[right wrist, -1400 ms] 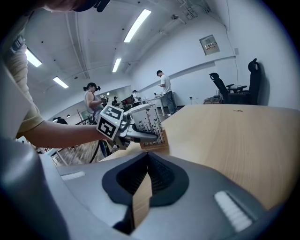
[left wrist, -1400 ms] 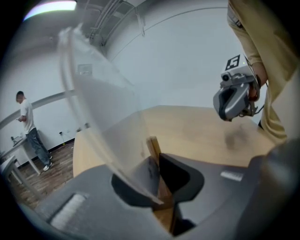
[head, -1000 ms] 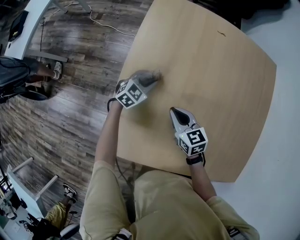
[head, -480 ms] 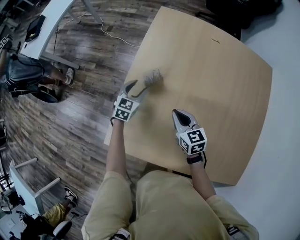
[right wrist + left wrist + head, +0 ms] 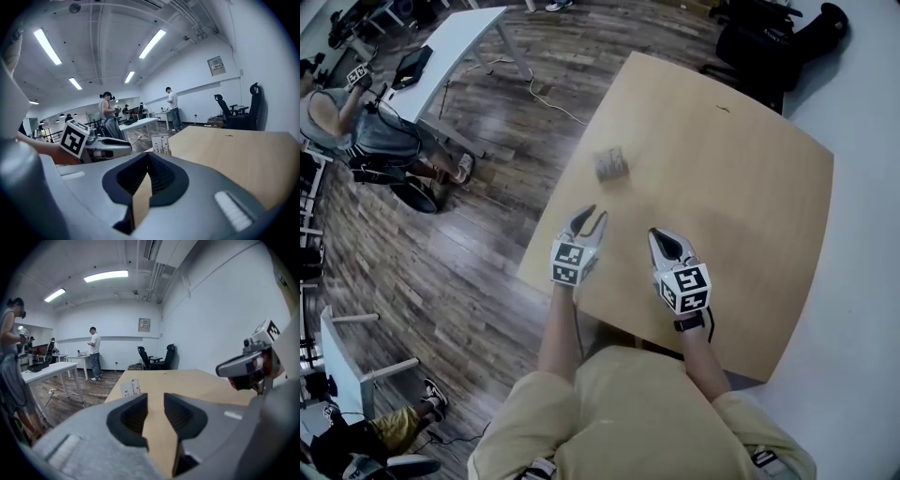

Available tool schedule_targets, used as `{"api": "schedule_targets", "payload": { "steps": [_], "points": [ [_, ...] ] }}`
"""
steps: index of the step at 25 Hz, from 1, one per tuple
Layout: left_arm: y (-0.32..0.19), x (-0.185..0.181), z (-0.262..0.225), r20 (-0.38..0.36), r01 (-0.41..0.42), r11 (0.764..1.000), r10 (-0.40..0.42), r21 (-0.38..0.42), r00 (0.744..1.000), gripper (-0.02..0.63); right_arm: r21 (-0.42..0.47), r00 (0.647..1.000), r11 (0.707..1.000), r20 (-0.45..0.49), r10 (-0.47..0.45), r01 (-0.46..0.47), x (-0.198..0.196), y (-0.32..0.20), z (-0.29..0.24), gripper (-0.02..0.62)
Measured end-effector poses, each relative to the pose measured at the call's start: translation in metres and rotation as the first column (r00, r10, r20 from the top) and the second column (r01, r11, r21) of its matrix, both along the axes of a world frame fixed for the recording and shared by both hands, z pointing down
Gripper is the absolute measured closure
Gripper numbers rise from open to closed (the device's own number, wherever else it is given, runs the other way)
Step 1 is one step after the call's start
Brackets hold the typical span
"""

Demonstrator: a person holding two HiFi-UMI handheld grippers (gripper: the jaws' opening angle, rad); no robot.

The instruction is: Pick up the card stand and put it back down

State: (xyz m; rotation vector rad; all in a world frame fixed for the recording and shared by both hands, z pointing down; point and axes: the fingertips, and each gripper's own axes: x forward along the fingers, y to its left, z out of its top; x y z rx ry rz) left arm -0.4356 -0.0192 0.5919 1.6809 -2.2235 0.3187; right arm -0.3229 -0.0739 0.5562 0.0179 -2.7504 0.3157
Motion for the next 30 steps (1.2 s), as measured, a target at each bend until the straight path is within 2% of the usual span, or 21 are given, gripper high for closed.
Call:
{"api": "schedule_targets", "payload": {
  "steps": [5,9,15,21,24,30],
  "points": [
    [0.004,0.057,-0.037,0.033,0.025,0.999,-0.026,0.027,0.999,0.552,0.025,0.999,0.999,0.046,-0.024,0.022,0.029,0.008,-0.021,0.591],
    [0.009,0.091,-0.063,0.048,0.077,0.995,-0.080,0.066,0.996,0.575,0.054,0.995,0.998,0.090,-0.036,0.032,0.047,0.012,-0.037,0.591],
    [0.031,0.126,-0.095,0.057,0.172,0.979,-0.179,0.112,0.982,0.600,0.130,0.992,0.991,0.128,-0.026,0.009,0.066,0.020,-0.066,0.591],
    [0.054,0.153,-0.123,0.100,0.265,0.945,-0.287,0.189,0.953,0.606,0.168,0.981,0.985,0.182,-0.065,0.034,0.090,0.031,-0.092,0.591],
    [0.058,0.165,-0.132,0.115,0.284,0.935,-0.312,0.212,0.943,0.606,0.170,0.977,0.984,0.193,-0.089,0.056,0.098,0.035,-0.097,0.591],
    [0.067,0.187,-0.139,0.118,0.291,0.929,-0.323,0.230,0.939,0.606,0.181,0.969,0.980,0.215,-0.124,0.085,0.110,0.047,-0.104,0.591]
  ]
}}
